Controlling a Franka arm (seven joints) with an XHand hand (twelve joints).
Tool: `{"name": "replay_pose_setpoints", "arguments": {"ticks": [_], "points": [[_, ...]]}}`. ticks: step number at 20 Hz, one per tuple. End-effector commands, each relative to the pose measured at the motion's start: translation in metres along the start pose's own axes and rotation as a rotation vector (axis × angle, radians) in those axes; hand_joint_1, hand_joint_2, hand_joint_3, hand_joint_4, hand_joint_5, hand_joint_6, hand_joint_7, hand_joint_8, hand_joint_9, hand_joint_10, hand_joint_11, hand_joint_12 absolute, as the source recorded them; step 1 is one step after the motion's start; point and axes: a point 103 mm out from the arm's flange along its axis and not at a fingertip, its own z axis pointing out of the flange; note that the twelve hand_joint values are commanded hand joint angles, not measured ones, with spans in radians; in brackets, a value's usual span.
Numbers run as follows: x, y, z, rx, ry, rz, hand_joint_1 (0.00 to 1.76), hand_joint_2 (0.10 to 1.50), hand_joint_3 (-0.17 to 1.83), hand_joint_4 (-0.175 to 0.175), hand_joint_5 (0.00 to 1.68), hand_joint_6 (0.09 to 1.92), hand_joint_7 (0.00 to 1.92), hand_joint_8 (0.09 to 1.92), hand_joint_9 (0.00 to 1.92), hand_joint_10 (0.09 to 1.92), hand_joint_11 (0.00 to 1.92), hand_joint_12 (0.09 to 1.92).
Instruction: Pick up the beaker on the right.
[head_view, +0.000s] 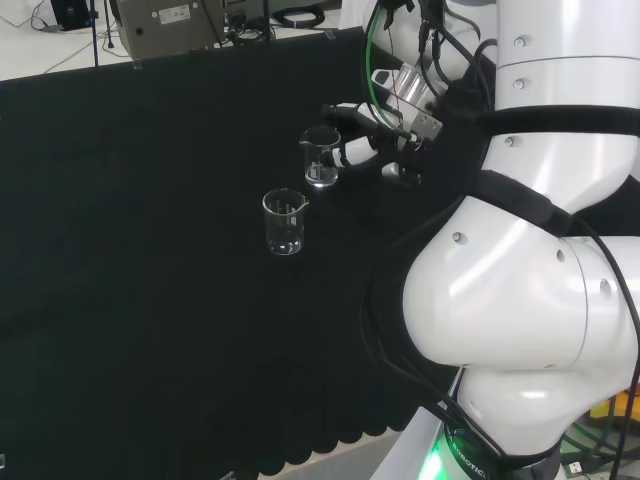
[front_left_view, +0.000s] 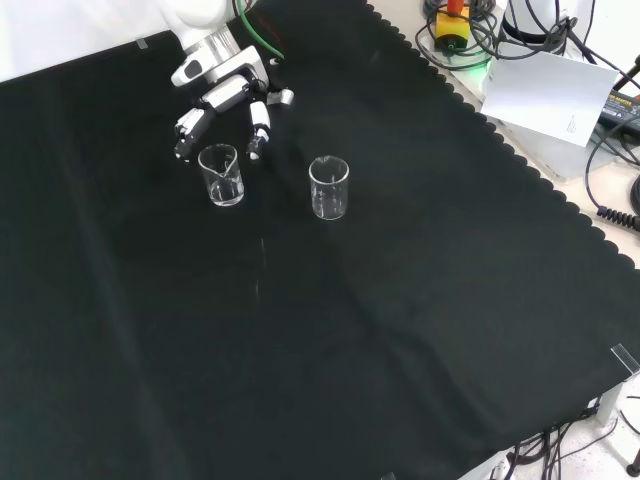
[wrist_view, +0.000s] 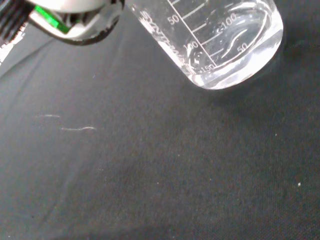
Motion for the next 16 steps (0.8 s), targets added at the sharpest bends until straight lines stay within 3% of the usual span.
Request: {"name": "replay_pose_setpoints", "arguments": {"ticks": [1, 7, 16], "points": [[-0.004, 0.008, 0.007, -0.03, 0.075, -0.035, 0.9, 0.52, 0.61, -0.037, 0.42, 0.09, 0.26, 0.68, 0.4, 0.62, 0.06, 1.39], [-0.001, 0.012, 0.012, -0.014, 0.103, -0.08, 0.92, 0.52, 0.62, -0.035, 0.44, 0.09, 0.27, 0.68, 0.43, 0.62, 0.06, 1.38], [-0.004, 0.016, 0.018, -0.019, 0.116, -0.064, 0.94, 0.5, 0.65, -0.031, 0.46, 0.09, 0.27, 0.7, 0.44, 0.6, 0.06, 1.37]]}}
